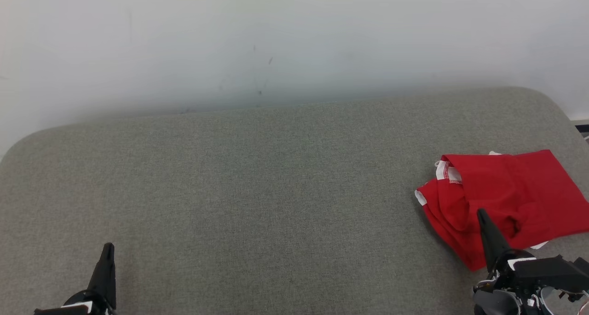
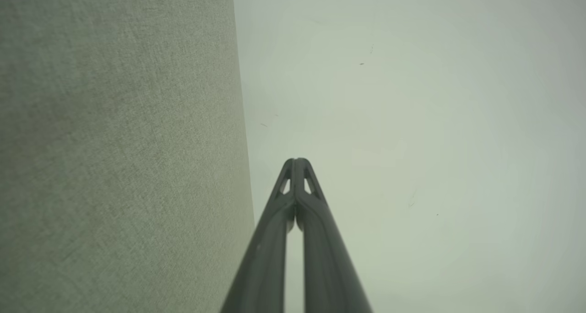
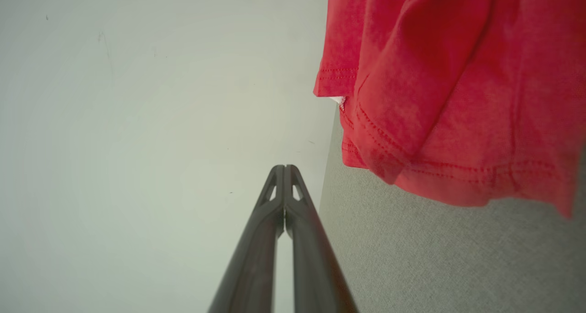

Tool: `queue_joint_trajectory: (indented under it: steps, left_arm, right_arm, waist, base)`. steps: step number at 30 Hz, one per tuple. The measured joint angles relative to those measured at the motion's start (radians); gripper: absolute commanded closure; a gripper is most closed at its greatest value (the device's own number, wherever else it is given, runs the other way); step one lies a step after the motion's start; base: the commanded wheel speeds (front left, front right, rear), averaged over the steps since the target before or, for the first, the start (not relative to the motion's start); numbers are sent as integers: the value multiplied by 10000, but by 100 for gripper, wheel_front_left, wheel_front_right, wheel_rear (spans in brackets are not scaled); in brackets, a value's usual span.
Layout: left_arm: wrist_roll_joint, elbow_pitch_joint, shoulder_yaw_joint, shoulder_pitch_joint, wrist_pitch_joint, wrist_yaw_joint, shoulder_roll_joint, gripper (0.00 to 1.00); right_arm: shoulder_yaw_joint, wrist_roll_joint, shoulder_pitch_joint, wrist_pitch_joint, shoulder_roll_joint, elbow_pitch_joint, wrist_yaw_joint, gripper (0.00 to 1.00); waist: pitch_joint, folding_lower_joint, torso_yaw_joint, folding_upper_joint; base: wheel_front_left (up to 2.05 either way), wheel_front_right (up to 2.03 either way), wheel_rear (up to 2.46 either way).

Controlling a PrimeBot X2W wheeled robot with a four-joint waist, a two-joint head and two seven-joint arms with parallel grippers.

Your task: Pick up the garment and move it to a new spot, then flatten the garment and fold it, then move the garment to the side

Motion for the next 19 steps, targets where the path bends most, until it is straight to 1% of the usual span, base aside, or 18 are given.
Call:
queue_joint_trajectory:
  steps: [19]
  left_arm:
    - [-2,2,0,0,0,-2,0,100]
  right_arm:
    - [2,2,0,0,0,0,0,100]
  waist:
    - [0,0,0,0]
  base:
    - [0,0,0]
